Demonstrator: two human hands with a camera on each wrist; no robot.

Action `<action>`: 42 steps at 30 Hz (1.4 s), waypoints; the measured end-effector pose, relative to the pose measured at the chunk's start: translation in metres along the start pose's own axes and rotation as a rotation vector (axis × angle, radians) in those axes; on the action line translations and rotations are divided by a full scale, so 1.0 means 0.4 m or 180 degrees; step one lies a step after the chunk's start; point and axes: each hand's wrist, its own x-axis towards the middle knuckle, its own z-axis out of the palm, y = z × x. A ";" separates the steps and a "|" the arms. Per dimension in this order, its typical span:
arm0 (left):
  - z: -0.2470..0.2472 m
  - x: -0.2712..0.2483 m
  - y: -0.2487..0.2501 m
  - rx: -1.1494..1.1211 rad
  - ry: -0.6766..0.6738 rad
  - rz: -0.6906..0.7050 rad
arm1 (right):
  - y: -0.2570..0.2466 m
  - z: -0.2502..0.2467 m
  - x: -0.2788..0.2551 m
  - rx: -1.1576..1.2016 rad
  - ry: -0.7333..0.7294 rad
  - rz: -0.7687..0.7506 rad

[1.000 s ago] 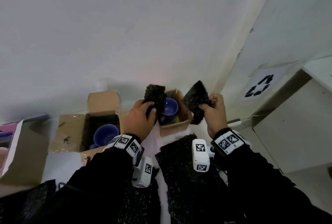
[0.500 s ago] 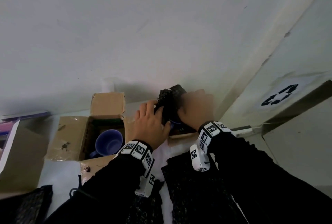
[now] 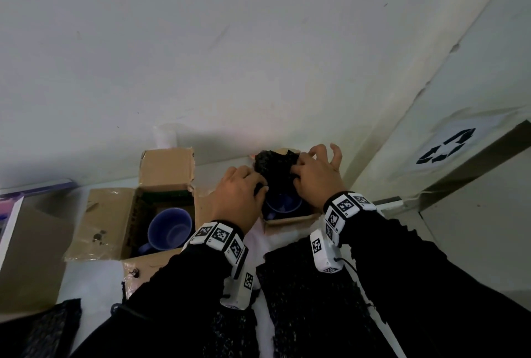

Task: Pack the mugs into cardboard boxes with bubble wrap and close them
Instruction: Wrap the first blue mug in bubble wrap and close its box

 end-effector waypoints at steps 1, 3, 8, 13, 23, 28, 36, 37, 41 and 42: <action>-0.005 0.005 0.007 -0.0038 -0.0009 -0.0007 | -0.002 0.004 -0.006 0.0010 0.0159 0.0038; -0.010 0.021 0.017 -0.0066 -0.0095 0.0003 | -0.004 0.013 -0.011 0.0119 0.0422 0.0125; 0.008 0.058 0.015 0.0631 -0.0160 0.0354 | 0.001 0.017 -0.013 0.0005 0.0429 0.0030; 0.014 0.060 0.026 0.1408 -0.0448 0.0390 | -0.006 0.018 -0.027 -0.0129 0.0417 -0.0024; 0.027 0.072 0.025 0.1535 -0.0423 0.0312 | -0.009 0.043 -0.024 -0.0095 0.0627 -0.0059; 0.038 0.079 0.023 0.1377 -0.0632 0.0373 | -0.015 0.035 -0.019 0.0011 0.0341 -0.0075; -0.006 0.069 0.032 0.1463 -0.0246 0.0119 | 0.015 0.001 -0.041 0.0140 0.0422 -0.0016; -0.007 0.066 0.032 0.1503 -0.0244 0.0153 | 0.017 0.004 -0.044 0.0076 0.0480 -0.0030; 0.001 0.060 0.043 0.1734 -0.0560 0.0294 | 0.016 0.022 -0.039 -0.0104 0.0852 0.0045; 0.005 0.055 0.041 0.1739 -0.0616 0.0322 | 0.014 0.024 -0.037 -0.0149 0.0874 0.0063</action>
